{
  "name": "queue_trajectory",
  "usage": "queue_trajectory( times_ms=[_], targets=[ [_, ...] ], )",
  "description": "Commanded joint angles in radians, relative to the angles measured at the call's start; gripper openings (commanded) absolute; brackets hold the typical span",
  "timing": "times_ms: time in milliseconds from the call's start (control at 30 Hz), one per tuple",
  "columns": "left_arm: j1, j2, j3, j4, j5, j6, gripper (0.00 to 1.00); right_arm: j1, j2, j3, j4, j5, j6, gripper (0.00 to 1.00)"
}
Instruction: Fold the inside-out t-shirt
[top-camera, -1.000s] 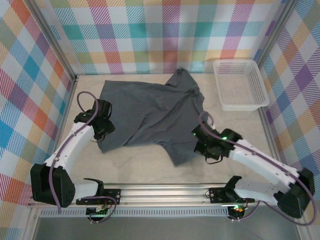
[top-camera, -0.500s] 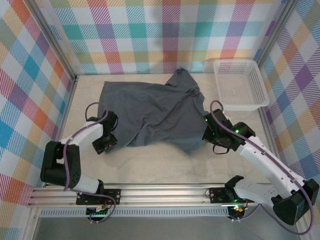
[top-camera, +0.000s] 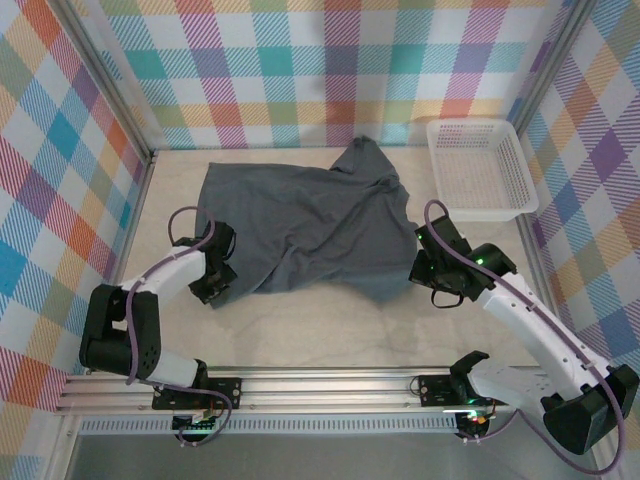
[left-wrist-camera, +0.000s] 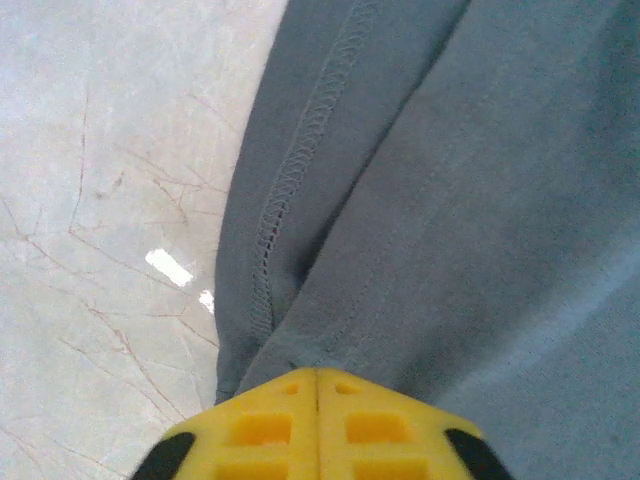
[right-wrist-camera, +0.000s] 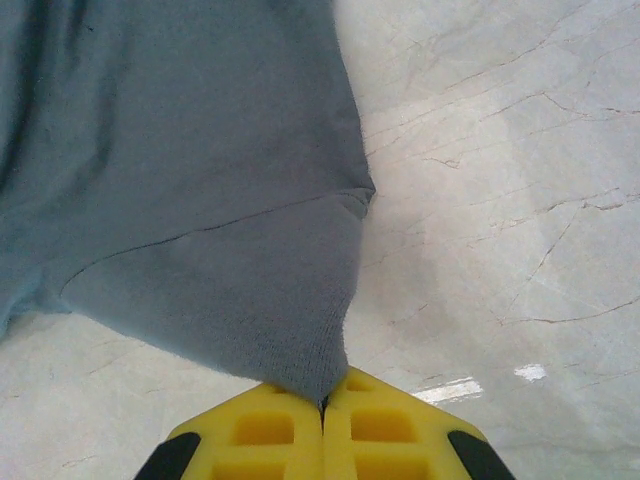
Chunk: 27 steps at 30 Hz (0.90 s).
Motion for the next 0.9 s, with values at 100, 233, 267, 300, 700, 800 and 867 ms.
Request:
queue_trajectory(
  times_ms=[100,233,267,300,700,800,867],
  targets=[
    [0.005,-0.036,0.029,0.003,-0.009,0.027,0.00,-0.016,0.000,0.032,-0.015,-0.036,-0.048,0.00],
    [0.005,-0.037,-0.004,-0.020,-0.034,-0.013,0.34,-0.027,-0.002,0.039,-0.023,-0.036,-0.078,0.00],
    [0.006,-0.046,-0.029,0.009,-0.014,-0.007,0.37,-0.030,-0.004,0.035,-0.022,-0.040,-0.083,0.00],
    [0.007,-0.052,-0.048,0.036,0.008,0.004,0.39,-0.033,-0.005,0.033,-0.018,-0.045,-0.087,0.00],
    [0.014,-0.064,-0.121,0.138,0.032,0.064,0.50,-0.045,0.010,0.037,-0.007,-0.085,-0.094,0.00],
    [0.015,-0.068,-0.131,0.146,0.038,0.059,0.47,-0.044,0.007,0.036,-0.006,-0.091,-0.090,0.00],
    [0.017,-0.079,-0.134,0.146,0.045,0.058,0.43,-0.044,0.008,0.032,-0.005,-0.093,-0.086,0.00]
  ],
)
